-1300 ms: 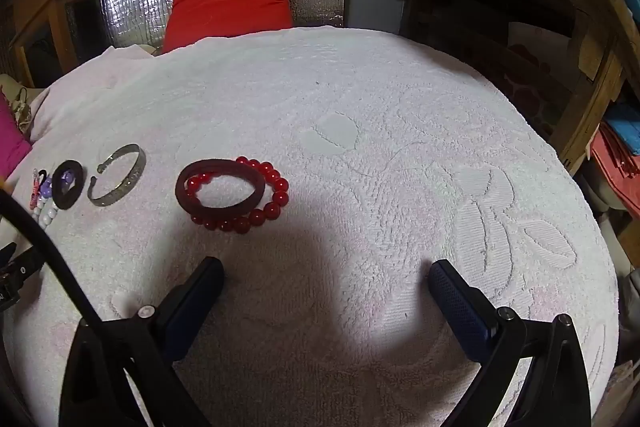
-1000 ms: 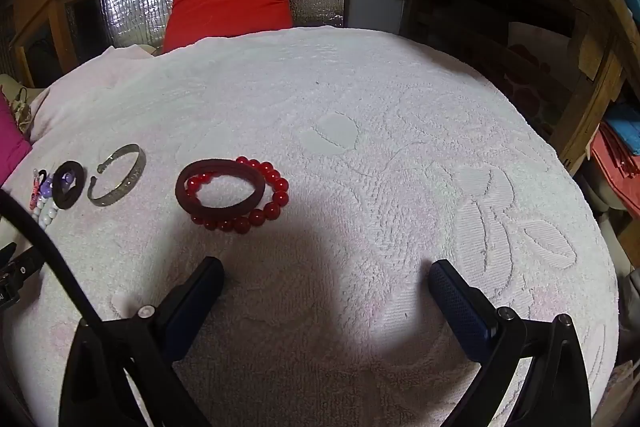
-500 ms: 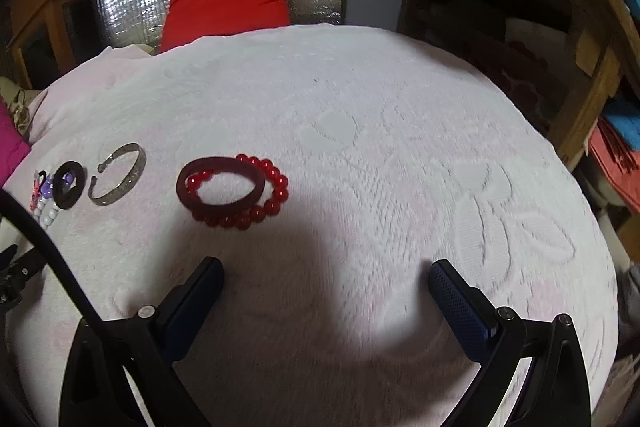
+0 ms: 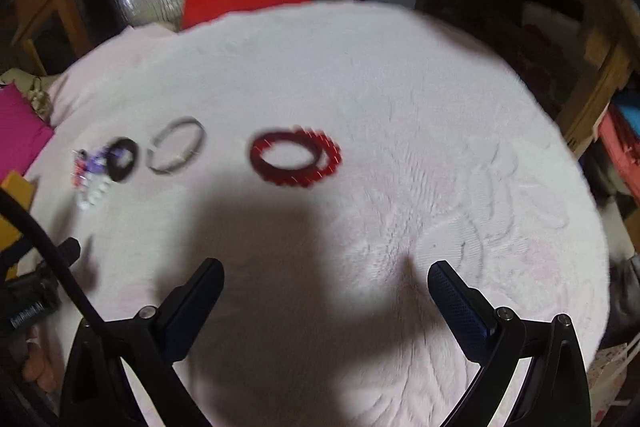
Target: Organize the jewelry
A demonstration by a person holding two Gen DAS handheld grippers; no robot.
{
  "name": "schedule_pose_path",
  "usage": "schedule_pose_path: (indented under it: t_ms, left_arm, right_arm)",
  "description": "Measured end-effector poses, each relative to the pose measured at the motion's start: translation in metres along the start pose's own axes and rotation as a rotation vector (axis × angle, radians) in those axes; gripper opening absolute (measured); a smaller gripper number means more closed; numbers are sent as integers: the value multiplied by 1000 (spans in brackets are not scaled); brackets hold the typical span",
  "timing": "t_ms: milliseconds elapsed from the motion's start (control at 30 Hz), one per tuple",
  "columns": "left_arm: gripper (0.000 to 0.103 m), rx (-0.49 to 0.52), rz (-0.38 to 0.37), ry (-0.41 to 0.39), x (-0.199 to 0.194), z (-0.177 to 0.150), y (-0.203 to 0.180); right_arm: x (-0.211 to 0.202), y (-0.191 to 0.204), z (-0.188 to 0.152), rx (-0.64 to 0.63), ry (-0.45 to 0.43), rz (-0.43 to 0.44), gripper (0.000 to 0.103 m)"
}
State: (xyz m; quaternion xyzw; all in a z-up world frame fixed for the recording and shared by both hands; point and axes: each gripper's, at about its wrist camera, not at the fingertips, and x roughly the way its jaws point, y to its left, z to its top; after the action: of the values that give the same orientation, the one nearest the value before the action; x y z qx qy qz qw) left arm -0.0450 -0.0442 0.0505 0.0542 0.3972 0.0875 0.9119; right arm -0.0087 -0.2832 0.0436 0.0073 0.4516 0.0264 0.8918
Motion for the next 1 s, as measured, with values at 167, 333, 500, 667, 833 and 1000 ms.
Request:
schedule_pose_path:
  t_ms: [167,333,500,667,833,1000]
  left_arm:
    - [103,3,-32,-145,-66,-8,12]
    - [103,-75,10,-213,-111,-8,43]
    - [103,-112,104,-252,-133,-8,60]
    - [103,-119,104,-233,-127,-8,65]
    - [103,-117,115,-225,-121,-8,69]
    - [103,-127,119,-200,-115,-10,73]
  right_arm:
    - [-57,25,-4,-69,-96,40,103]
    - [-111,44,-13,-123,-206,56,103]
    - [-144,53,-25,-88,-273,101,103]
    - [-146,62,-20,-56,-285,168,103]
    - [-131,78,-19,-107,-243,148,103]
    - [-122,84,-19,-108,-207,155,103]
